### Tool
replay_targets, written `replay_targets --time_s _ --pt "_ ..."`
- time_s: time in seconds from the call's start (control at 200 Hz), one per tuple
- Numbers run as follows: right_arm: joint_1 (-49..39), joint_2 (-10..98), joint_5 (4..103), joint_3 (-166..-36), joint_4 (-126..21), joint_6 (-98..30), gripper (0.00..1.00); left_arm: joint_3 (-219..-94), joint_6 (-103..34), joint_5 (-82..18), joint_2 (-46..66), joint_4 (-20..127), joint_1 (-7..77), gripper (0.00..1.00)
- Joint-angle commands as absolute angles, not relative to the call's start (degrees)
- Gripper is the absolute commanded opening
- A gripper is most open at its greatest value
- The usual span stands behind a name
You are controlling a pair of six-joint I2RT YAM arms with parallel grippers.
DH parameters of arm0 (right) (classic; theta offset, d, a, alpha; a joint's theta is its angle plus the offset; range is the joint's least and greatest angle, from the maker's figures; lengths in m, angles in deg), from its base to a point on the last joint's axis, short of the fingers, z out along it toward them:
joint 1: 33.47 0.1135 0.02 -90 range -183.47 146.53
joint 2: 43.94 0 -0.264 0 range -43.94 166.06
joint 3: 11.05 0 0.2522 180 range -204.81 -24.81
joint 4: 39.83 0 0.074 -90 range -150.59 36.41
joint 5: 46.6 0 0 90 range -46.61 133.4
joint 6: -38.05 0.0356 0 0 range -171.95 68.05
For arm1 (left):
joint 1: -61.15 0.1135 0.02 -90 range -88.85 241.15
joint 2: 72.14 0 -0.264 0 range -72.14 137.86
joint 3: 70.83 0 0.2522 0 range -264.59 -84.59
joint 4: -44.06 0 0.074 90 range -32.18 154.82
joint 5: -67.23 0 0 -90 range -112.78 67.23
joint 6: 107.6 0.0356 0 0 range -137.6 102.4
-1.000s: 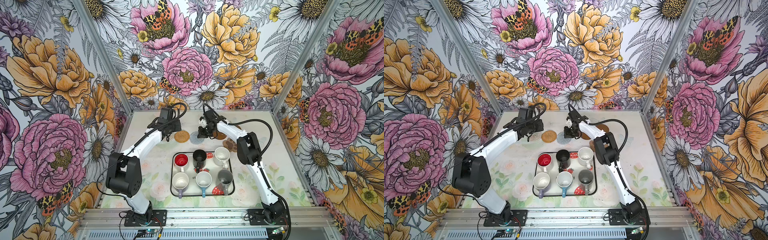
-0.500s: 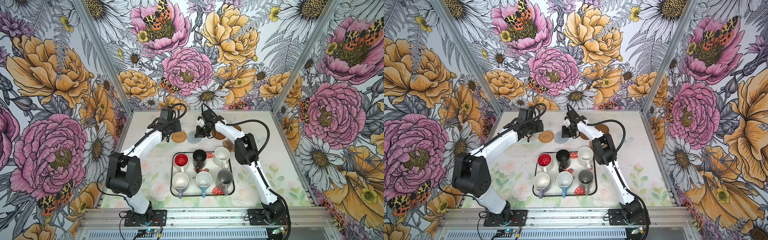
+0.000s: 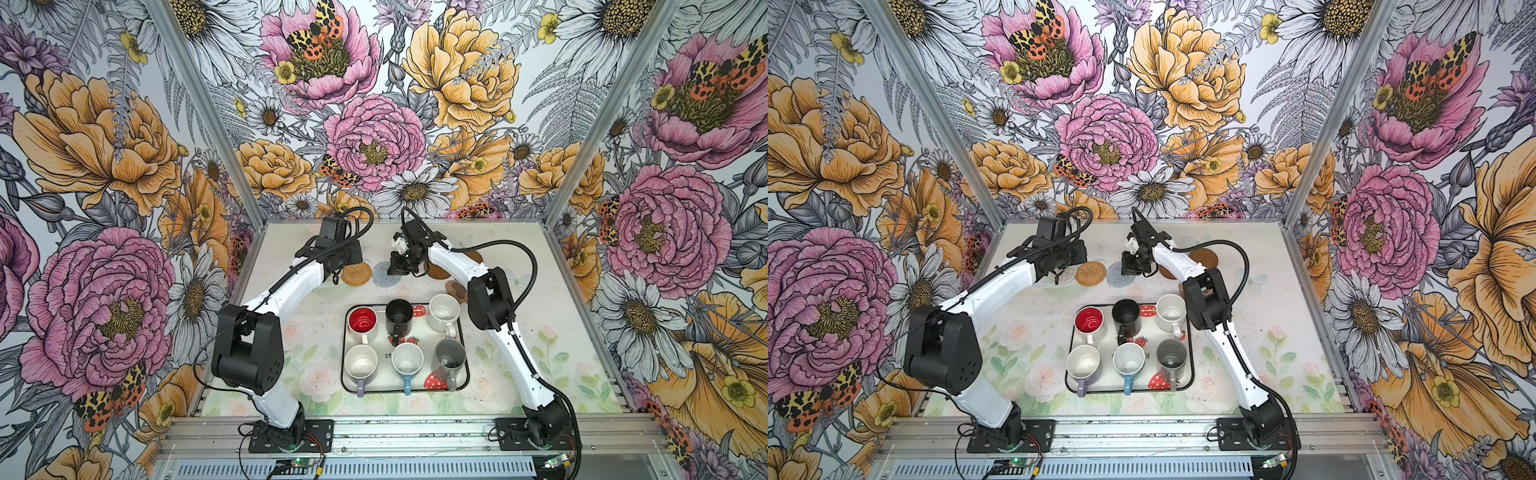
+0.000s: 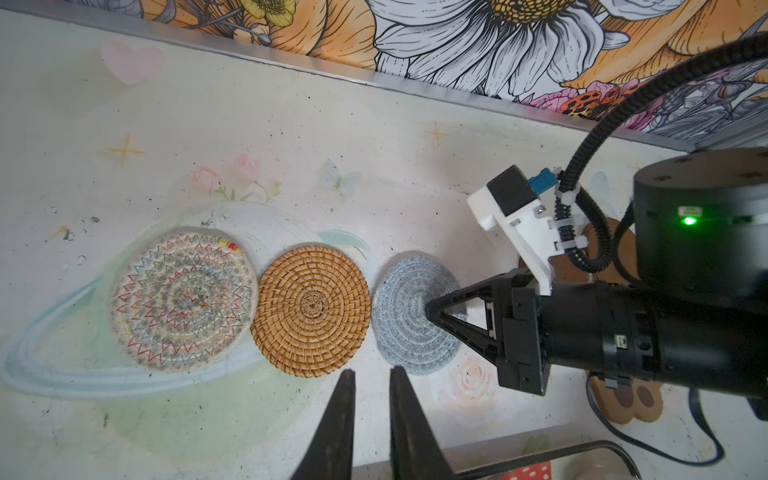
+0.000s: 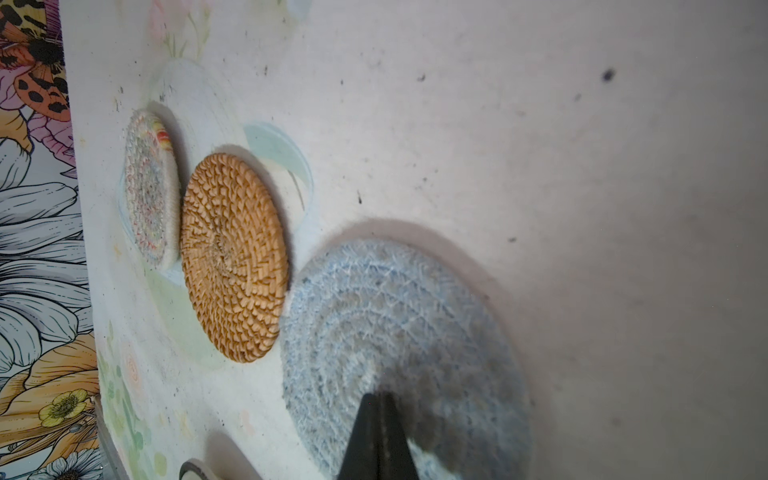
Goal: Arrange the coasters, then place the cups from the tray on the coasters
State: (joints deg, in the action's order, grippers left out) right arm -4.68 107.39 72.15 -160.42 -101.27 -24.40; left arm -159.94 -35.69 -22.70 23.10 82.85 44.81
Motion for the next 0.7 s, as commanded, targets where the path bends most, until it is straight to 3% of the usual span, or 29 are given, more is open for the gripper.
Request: replay_targets --time_s 0.0,0.115,0.33,0.505,0.696 --pt "-4.6 108.3 71.1 -159.5 -103.4 -24.2 0.0 -159.0 -35.8 -19.3 22.7 81.8 46.0 0.18" --pt "-4.8 107.8 72.3 -160.9 -103.4 -24.1 0.0 -159.1 -35.7 -17.8 24.8 82.2 48.3 0.16" --pt "-5.1 107.5 74.2 -165.1 -103.3 -23.5 0.16 -159.8 -36.3 -18.1 29.7 82.2 52.3 0.08" --pt "-5.3 106.2 74.7 -165.9 -103.3 -23.4 0.22 -162.2 -36.5 -18.3 36.2 82.5 53.9 0.0" --pt "-5.3 103.9 74.6 -165.9 -103.2 -24.1 0.28 -165.2 -37.8 -18.6 42.2 82.4 55.1 0.0"
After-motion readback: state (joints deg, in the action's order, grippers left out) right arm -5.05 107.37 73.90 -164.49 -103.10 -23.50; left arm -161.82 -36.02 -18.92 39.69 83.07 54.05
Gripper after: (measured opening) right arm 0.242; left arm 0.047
